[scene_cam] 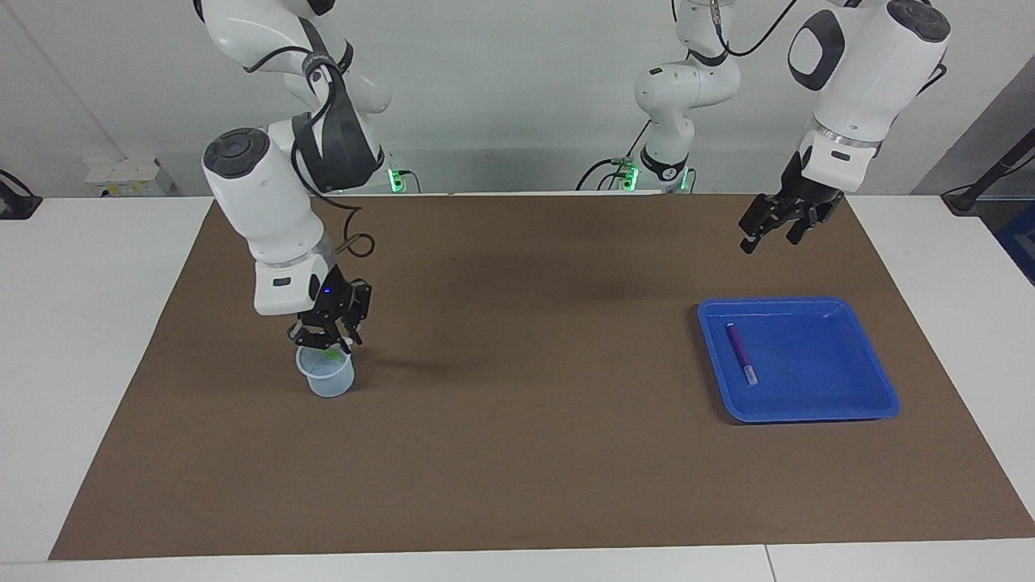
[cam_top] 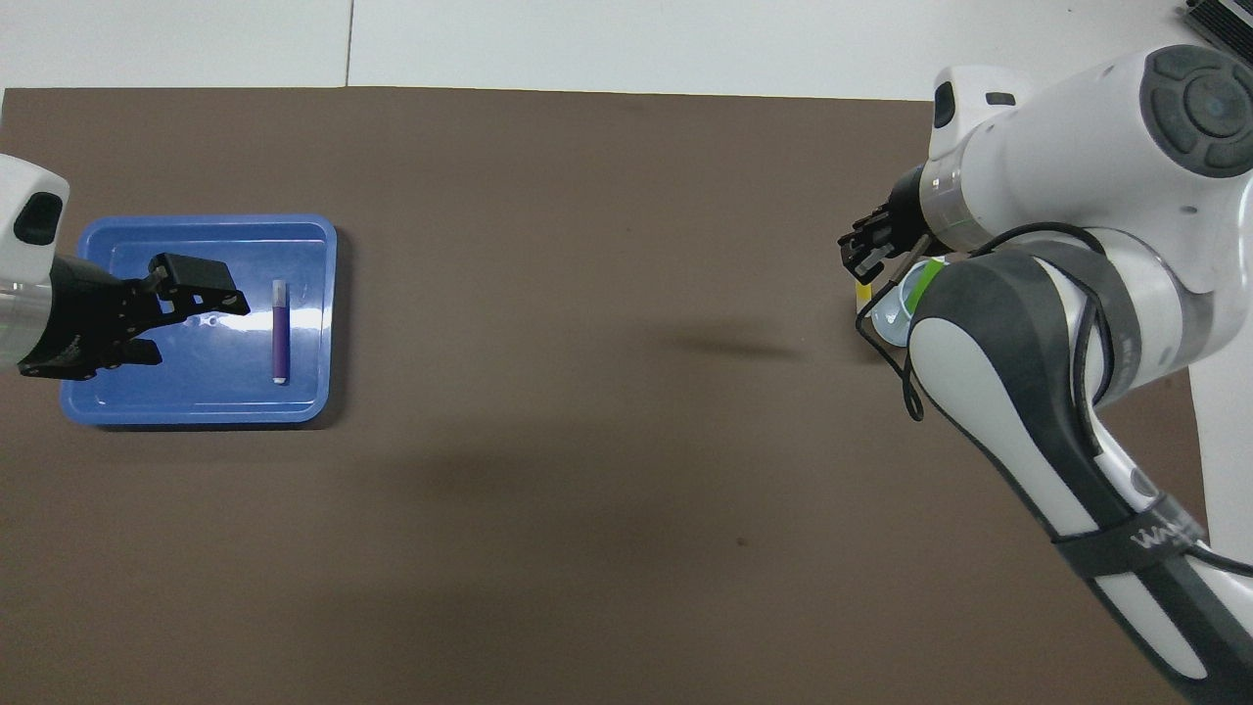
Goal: Right arm passes pens to left for tray arrangement
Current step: 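Grasp the yellow pen from the cup with the right gripper, then carry the yellow pen with the right gripper while the left gripper approaches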
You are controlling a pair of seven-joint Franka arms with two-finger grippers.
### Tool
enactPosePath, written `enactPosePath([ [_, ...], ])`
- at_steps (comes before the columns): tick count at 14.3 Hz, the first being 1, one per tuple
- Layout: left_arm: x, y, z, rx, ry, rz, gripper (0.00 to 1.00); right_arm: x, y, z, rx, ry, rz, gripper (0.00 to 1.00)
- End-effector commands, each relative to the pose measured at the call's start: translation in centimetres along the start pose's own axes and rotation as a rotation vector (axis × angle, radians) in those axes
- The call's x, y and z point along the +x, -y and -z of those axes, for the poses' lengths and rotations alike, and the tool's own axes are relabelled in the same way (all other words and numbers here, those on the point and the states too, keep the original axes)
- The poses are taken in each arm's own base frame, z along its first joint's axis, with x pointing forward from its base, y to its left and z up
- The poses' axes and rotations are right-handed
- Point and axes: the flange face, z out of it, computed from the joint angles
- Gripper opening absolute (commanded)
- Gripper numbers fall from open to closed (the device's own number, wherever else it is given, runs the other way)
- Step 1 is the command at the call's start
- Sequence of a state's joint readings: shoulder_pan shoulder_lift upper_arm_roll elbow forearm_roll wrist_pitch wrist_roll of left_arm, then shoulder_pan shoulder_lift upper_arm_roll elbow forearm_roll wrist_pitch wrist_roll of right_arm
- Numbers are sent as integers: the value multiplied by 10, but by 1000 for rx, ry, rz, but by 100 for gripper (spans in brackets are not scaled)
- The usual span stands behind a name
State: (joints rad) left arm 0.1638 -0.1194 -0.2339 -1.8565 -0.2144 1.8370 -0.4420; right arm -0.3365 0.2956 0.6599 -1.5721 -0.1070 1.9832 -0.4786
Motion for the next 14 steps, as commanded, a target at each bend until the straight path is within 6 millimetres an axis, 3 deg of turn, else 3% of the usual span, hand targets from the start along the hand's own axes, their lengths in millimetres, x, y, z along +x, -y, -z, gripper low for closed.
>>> enactPosePath([
  [1,-18,2,-4,-106,77,218,98,5,14,9,9,5,-23,0],
  [6,-33,-8,-10,-227,202,616,96,18,35,14,155,-55,-208,0],
  [9,-33,-23,-6,-336,297,951,95,30,58,18,257,-78,-368,0],
  [14,-43,-55,-9,-413,386,1295,99,56,105,25,378,-82,-663,0],
])
